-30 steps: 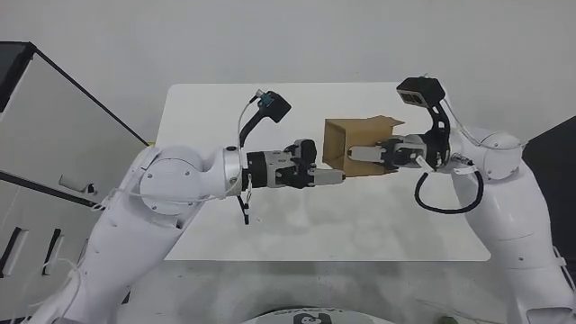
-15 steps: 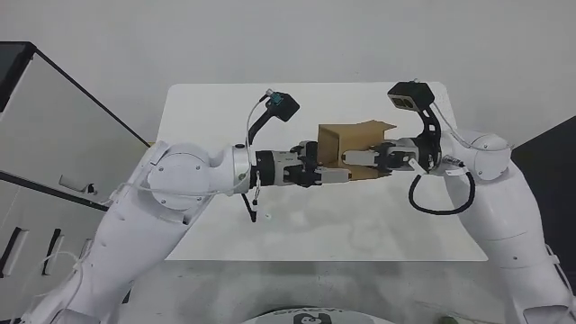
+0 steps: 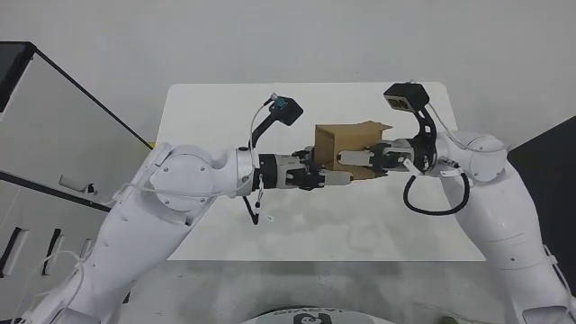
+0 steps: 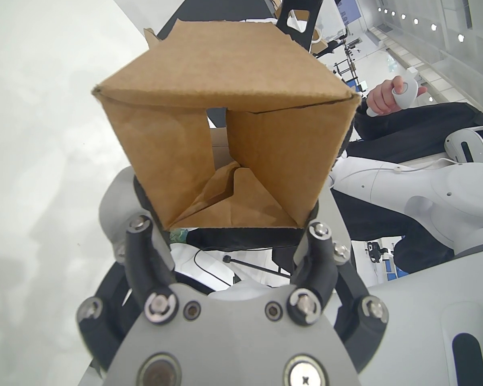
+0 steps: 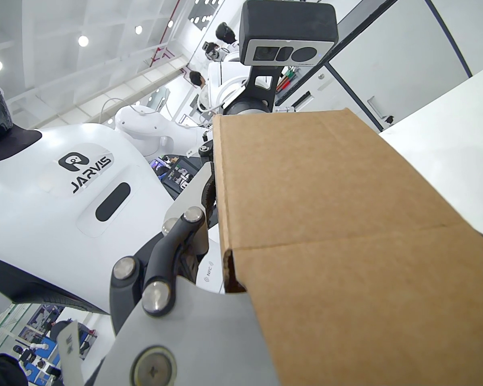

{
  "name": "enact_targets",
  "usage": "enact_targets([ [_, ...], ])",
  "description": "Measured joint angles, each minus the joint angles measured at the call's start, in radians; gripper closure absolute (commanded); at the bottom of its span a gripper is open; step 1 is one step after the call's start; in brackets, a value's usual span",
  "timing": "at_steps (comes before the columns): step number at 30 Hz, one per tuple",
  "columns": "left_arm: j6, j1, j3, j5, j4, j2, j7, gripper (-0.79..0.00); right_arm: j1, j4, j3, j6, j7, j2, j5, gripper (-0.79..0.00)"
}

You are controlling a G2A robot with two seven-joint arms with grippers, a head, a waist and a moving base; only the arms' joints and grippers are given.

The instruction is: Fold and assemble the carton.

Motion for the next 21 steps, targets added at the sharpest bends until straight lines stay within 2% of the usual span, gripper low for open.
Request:
enact_targets([
  [2, 0.0, 0.001, 0.0, 0.0, -0.001, 0.0, -0.001, -0.483, -0.004, -0.002, 0.002, 0.002, -0.003, 0.001, -0.004, 0.0],
  [6, 0.0, 0.002, 0.0, -0.002, -0.001, 0.001, -0.004, -0.499, -0.011, -0.007, 0.006, 0.005, -0.009, 0.002, -0.008, 0.0],
  [7, 0.0, 0.002, 0.0, -0.002, -0.001, 0.001, -0.004, -0.514, -0.013, -0.008, 0.007, 0.006, -0.011, 0.002, -0.009, 0.0],
  [8, 0.0, 0.002, 0.0, -0.003, -0.002, 0.002, -0.005, -0.57, -0.015, -0.01, 0.008, 0.006, -0.012, 0.003, -0.01, 0.0],
  [13, -0.003, 0.004, -0.003, -0.007, -0.004, 0.003, -0.008, -0.677, -0.022, -0.015, 0.012, 0.013, -0.016, 0.005, -0.014, 0.0],
  [18, -0.007, 0.008, -0.011, -0.017, -0.004, 0.004, -0.002, -0.643, -0.029, -0.021, 0.013, 0.027, -0.014, 0.007, -0.018, 0.0],
  [21, -0.007, 0.012, -0.015, -0.021, -0.004, 0.005, 0.002, -0.566, -0.03, -0.024, 0.009, 0.035, -0.009, 0.007, -0.014, 0.0],
])
